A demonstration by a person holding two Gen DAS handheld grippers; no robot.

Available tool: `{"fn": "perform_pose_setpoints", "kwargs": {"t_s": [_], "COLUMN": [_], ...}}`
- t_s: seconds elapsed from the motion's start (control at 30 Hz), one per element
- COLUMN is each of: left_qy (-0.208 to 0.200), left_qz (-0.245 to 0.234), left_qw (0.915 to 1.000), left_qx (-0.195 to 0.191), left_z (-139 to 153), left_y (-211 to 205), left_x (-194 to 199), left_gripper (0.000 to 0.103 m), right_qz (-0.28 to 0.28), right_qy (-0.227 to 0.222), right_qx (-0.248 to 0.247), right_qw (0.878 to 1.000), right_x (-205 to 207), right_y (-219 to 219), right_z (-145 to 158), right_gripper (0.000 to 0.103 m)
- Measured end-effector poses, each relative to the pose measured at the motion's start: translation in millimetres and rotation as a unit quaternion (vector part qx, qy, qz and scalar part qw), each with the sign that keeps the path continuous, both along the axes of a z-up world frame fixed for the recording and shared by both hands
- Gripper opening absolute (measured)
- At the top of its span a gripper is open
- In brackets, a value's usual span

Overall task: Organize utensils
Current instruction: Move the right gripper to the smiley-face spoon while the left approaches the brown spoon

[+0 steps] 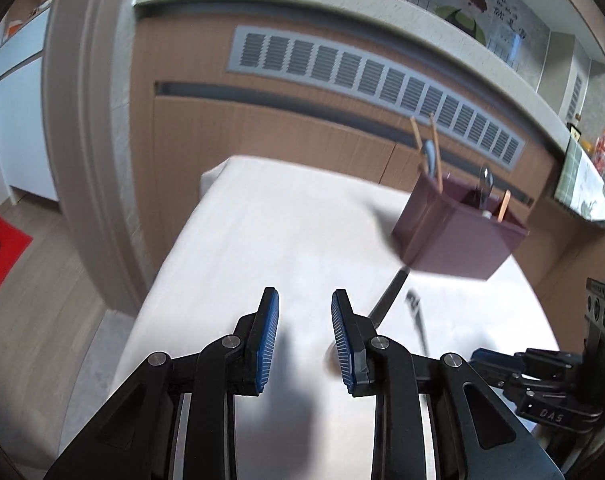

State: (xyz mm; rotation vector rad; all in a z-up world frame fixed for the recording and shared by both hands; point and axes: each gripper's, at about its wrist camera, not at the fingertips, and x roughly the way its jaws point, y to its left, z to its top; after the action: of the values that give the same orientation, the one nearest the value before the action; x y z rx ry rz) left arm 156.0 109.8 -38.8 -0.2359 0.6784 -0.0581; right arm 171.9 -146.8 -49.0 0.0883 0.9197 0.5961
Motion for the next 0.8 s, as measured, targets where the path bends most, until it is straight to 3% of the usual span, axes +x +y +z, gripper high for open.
{"fn": "perform_pose_setpoints", "kwargs": {"t_s": [0.17, 0.37, 0.5, 0.63, 0.8], "left_qy": [0.015, 0.012, 0.016, 0.023, 0.023], "left_qz": [-0.002, -0.01, -0.009, -0.01, -0.018], "left_qw": [0.9998, 0.9995, 0.9994, 0.9991, 0.9991], "left_qx": [-0.015, -0.027, -0.031, -0.034, -0.031], "left_z": [-15, -17, -19, -22, -22], "left_y": [8, 8, 10, 8, 4], "left_x": [-4, -3, -2, 0, -1], "left_gripper": [0.028, 0.028, 0.028, 0.028, 0.028], "right_qz": [0.023, 0.006, 0.01, 0.009, 0.001], "right_qy": [0.037, 0.06, 0.041, 0.034, 0.019], "right_qx": [-0.018, -0.03, -0.06, -0.062, -0.101], "right_qw": [0.999, 0.998, 0.997, 0.997, 0.995], "right_x": [-17, 0, -5, -9, -14], "right_y": [11, 35, 53, 62, 76], "right_z": [-16, -17, -16, -16, -16], "right_gripper": [0.021, 0.023, 0.026, 0.042, 0.044]}}
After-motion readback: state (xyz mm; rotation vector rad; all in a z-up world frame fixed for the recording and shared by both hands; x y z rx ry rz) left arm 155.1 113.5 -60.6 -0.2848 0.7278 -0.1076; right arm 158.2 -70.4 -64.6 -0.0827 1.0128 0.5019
